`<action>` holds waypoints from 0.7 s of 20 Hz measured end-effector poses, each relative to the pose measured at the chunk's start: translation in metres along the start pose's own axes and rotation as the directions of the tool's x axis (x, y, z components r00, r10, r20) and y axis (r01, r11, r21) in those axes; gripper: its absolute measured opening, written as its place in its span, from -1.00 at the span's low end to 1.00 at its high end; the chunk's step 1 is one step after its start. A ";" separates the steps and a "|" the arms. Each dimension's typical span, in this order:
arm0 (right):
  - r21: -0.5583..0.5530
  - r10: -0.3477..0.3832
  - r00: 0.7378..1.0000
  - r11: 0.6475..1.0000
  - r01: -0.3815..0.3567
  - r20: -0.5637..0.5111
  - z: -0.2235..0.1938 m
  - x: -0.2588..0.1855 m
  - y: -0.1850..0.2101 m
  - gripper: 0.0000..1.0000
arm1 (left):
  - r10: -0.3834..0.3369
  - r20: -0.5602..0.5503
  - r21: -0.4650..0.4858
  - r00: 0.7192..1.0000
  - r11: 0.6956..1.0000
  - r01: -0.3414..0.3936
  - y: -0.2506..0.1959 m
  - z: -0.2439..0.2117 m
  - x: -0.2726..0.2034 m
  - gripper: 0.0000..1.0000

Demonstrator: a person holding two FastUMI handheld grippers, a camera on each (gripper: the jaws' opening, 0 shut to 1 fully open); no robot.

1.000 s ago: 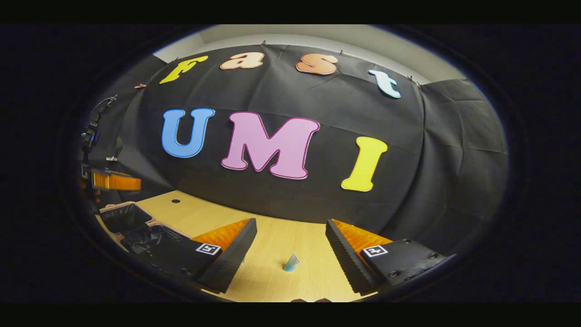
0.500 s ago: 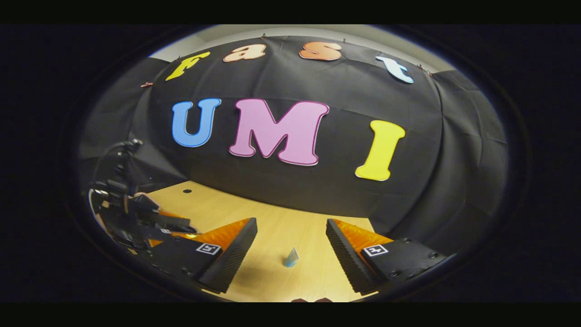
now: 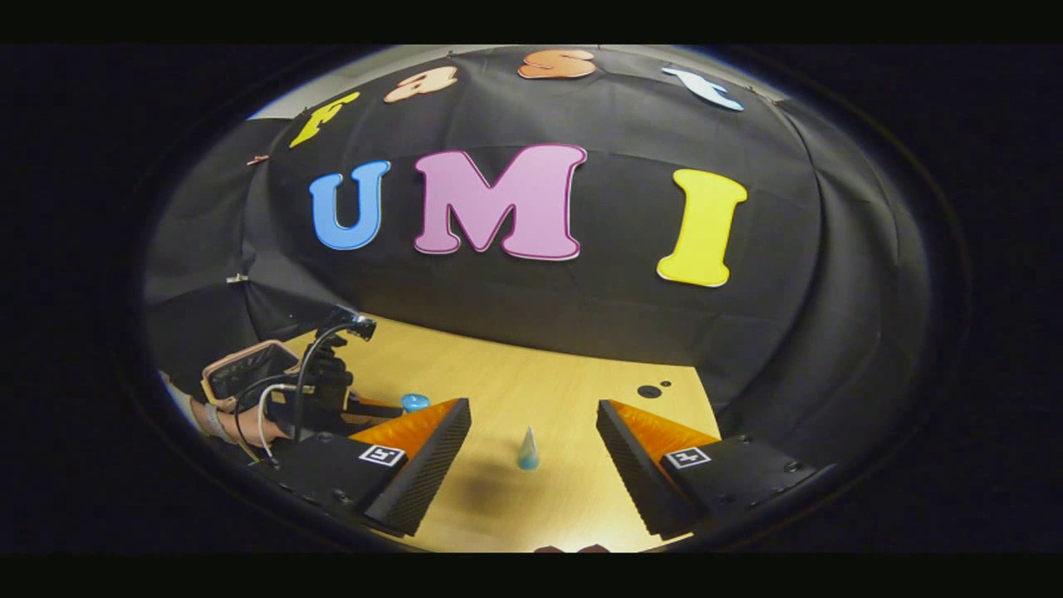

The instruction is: First open the suitcase, pack the skin care products into it, and then close the suitcase.

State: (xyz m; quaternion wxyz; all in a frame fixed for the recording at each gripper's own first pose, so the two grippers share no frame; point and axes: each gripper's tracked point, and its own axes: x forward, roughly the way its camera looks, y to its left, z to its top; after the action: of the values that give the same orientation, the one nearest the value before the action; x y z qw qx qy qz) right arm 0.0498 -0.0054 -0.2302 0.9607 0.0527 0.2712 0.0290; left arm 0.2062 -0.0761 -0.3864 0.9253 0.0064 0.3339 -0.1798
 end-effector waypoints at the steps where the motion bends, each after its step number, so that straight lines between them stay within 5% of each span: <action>1: -0.001 0.005 1.000 1.000 -0.005 -0.013 -0.006 0.003 -0.003 0.93 | 0.003 -0.009 0.004 1.000 1.000 -0.003 -0.001 0.000 0.008 0.94; 6: 0.020 0.006 0.996 1.000 -0.004 -0.087 -0.046 0.012 -0.017 0.94 | 0.005 -0.028 0.082 1.000 0.997 -0.003 -0.015 0.000 0.036 0.92; 8: 0.022 0.010 0.993 1.000 -0.008 -0.117 -0.060 0.015 -0.018 0.89 | 0.020 -0.016 0.113 1.000 0.993 -0.018 -0.015 -0.002 0.049 -0.01; 14: 0.056 0.100 0.974 0.994 -0.091 -0.202 -0.104 0.055 0.005 0.94 | 0.025 -0.030 0.066 0.999 0.998 -0.023 -0.016 0.009 0.048 -0.03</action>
State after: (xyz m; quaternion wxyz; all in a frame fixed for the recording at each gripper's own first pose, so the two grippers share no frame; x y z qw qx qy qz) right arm 0.0417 0.0130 -0.3458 0.9238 0.0845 0.3661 0.0740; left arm 0.2405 -0.1078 -0.4080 0.9214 0.0437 0.3418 -0.1795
